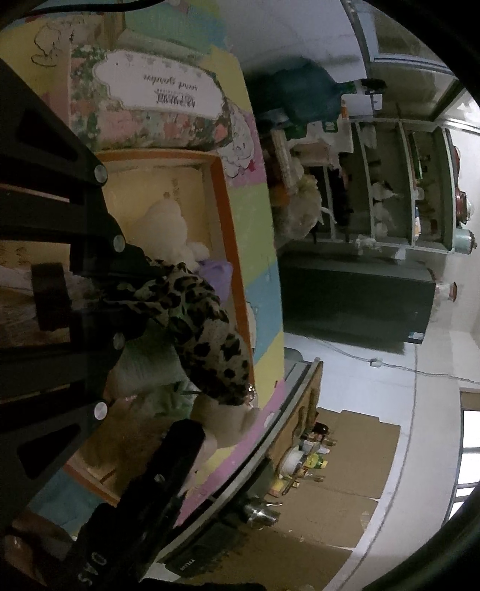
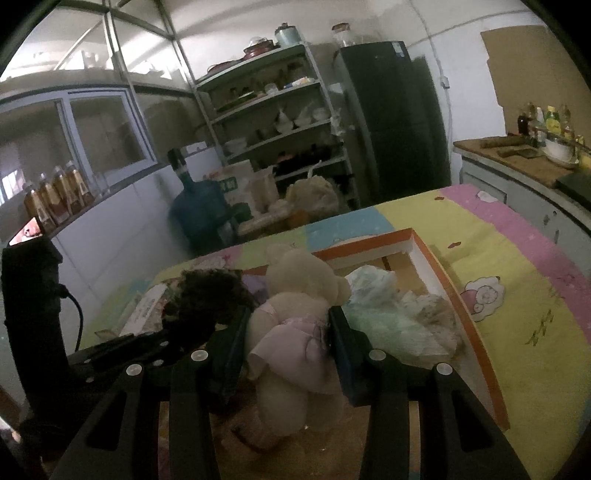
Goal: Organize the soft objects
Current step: 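Lower the pouch with the left tool and open it while the right tool releases the bear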
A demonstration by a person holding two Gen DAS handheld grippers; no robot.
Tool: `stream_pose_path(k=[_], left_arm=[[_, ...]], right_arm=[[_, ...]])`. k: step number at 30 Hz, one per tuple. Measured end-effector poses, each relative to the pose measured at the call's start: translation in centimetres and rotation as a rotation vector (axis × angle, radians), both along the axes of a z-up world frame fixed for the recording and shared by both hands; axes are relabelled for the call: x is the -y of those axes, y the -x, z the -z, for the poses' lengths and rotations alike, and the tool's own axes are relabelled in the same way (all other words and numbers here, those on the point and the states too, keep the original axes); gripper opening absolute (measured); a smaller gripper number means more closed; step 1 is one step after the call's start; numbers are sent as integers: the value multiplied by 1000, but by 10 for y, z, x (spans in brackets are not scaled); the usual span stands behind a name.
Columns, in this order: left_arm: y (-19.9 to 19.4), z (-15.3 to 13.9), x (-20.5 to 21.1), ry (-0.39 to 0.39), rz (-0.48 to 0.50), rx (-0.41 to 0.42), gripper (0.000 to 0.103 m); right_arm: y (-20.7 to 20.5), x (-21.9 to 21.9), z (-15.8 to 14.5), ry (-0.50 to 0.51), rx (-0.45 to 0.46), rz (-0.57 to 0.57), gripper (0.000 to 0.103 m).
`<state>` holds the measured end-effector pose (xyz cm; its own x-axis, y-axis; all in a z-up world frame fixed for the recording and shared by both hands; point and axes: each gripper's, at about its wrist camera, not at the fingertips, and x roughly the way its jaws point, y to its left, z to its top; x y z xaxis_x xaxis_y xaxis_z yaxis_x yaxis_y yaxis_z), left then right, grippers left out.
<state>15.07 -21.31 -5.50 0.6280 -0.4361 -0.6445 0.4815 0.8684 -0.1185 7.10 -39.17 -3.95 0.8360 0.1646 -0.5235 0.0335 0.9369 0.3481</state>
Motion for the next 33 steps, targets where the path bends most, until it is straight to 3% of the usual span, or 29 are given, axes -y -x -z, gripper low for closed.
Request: stream_pose_path(k=[16,21,26,33], left_arm=[[-11,12,8,-6,17,-51,13],[-11,12,10,-10,20,-61,24],[-7,12,11,0,35,-65,45],[-2,10,8,9,43,-57,53]], right_arm=[[-13,5,12,-22,-12,-3,49],[-13,8,14,-35,-4,-6,51],[-13,7,14,-42,-8,-17,63],[-11,4,11,-40,0,-20,63]])
